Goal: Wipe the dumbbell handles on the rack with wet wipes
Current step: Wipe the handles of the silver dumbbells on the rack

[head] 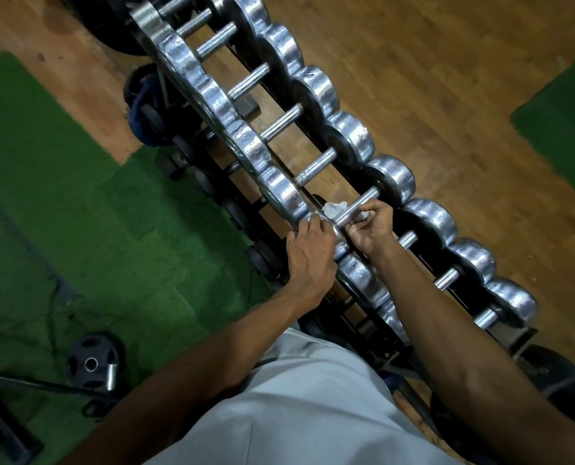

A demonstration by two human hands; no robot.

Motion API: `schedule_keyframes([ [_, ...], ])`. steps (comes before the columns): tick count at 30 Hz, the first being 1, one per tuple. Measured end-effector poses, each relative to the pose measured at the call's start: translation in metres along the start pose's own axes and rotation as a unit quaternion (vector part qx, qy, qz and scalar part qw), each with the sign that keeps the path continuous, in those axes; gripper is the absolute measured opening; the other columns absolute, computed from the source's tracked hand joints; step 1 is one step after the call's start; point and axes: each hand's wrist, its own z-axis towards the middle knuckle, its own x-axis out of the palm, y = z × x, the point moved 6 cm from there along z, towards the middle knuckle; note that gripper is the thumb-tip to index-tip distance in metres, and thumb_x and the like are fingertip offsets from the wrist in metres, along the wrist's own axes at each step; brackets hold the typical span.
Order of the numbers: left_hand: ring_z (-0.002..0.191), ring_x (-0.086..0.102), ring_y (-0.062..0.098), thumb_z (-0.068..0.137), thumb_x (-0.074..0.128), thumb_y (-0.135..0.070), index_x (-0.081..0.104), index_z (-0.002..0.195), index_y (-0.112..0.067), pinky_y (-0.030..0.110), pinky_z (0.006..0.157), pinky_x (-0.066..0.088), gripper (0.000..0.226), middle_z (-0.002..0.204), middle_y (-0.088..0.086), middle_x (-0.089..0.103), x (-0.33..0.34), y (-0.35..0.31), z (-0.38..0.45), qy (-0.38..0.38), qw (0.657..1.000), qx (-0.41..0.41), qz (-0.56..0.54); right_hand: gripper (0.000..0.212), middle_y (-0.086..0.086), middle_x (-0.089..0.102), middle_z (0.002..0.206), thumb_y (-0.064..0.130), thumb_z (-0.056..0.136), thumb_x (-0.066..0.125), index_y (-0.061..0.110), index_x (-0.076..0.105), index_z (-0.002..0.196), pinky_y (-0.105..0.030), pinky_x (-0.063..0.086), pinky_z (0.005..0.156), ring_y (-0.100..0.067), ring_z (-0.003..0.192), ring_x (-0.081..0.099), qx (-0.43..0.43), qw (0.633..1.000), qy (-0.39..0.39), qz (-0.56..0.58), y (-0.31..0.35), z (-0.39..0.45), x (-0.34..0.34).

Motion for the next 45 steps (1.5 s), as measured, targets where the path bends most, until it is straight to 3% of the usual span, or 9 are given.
schedule_keyframes([
  [6,0.124,0.054,0.029,0.084,0.080,-0.014,0.059,0.130,-0.009,0.046,0.092,0.049,0.051,0.138,0.011,0.057,0.000,0.000,0.000,-0.002,1.000,0.005,0.002,0.039,-0.018,0.062,0.103,-0.005,0.048,0.048,0.001,0.057,0.085,-0.037,0.054,0.101,-0.030,0.082,0.065,-0.062,0.998,-0.028,0.013,0.019,0.024,-0.010],
  [10,0.121,0.056,0.029,0.081,0.081,-0.012,0.061,0.126,-0.010,0.045,0.091,0.050,0.049,0.134,0.010,0.059,0.002,0.001,0.000,0.000,1.000,0.004,0.004,0.077,-0.033,0.061,0.131,-0.012,0.039,0.047,-0.003,0.058,0.116,-0.051,0.061,0.089,-0.046,0.113,0.068,-0.055,0.996,-0.064,0.032,0.026,0.068,-0.038],
  [17,0.122,0.055,0.029,0.079,0.081,-0.009,0.061,0.126,-0.009,0.045,0.090,0.050,0.052,0.134,0.011,0.058,0.003,0.000,0.000,-0.002,1.000,0.006,0.001,0.015,-0.018,0.065,0.095,-0.016,0.088,0.052,-0.003,0.059,0.090,-0.043,0.054,0.104,-0.026,0.088,0.068,-0.094,0.985,-0.112,0.087,0.032,0.022,-0.026],
  [23,0.129,0.051,0.029,0.082,0.078,-0.012,0.057,0.131,-0.009,0.046,0.097,0.048,0.053,0.142,0.012,0.053,0.003,-0.001,0.000,-0.004,1.000,0.012,0.004,0.017,-0.003,0.075,0.085,0.000,0.086,0.070,0.010,0.077,0.098,-0.025,0.057,0.066,-0.015,0.074,0.070,-0.188,0.962,-0.174,-0.093,0.026,0.003,-0.018],
  [28,0.126,0.054,0.029,0.081,0.080,-0.013,0.058,0.128,-0.010,0.046,0.096,0.050,0.053,0.139,0.011,0.055,0.007,-0.002,0.001,-0.006,1.000,0.007,0.006,0.039,-0.003,0.065,0.115,0.004,0.092,0.054,0.013,0.072,0.125,-0.003,0.042,0.073,-0.016,0.100,0.063,-0.385,0.805,-0.115,-0.438,0.037,-0.007,-0.010],
  [32,0.126,0.054,0.029,0.080,0.081,-0.013,0.059,0.129,-0.009,0.046,0.095,0.049,0.053,0.141,0.012,0.054,0.007,-0.003,0.000,-0.008,1.000,0.003,0.017,0.059,-0.012,0.044,0.134,-0.010,0.083,0.052,0.005,0.056,0.140,-0.035,0.046,0.102,-0.029,0.125,0.040,-0.440,0.605,-0.058,-0.661,0.036,-0.006,0.005],
  [37,0.126,0.053,0.028,0.083,0.079,-0.016,0.058,0.129,-0.010,0.045,0.094,0.048,0.050,0.141,0.010,0.054,0.008,-0.003,-0.001,-0.011,1.000,0.001,0.018,0.072,-0.006,0.043,0.148,0.009,0.082,0.070,0.010,0.040,0.149,-0.049,0.056,0.085,-0.041,0.121,0.051,-0.372,0.319,-0.023,-0.871,0.035,0.001,0.014],
  [40,0.128,0.050,0.028,0.086,0.075,-0.015,0.056,0.133,-0.010,0.045,0.096,0.047,0.051,0.141,0.010,0.052,0.007,-0.004,-0.002,-0.008,1.000,0.008,0.019,0.042,-0.005,0.061,0.124,0.009,0.082,0.064,0.011,0.059,0.124,-0.046,0.057,0.082,-0.037,0.111,0.062,-0.347,0.292,0.044,-0.890,0.032,0.001,0.030],
  [45,0.131,0.047,0.031,0.084,0.072,-0.008,0.051,0.141,-0.008,0.047,0.098,0.045,0.060,0.145,0.012,0.048,0.005,-0.005,-0.002,-0.006,1.000,0.014,0.017,0.047,-0.001,0.075,0.106,0.012,0.076,0.063,0.026,0.070,0.120,-0.044,0.060,0.081,-0.024,0.099,0.069,-0.264,0.384,0.190,-0.864,0.013,-0.002,0.034],
])
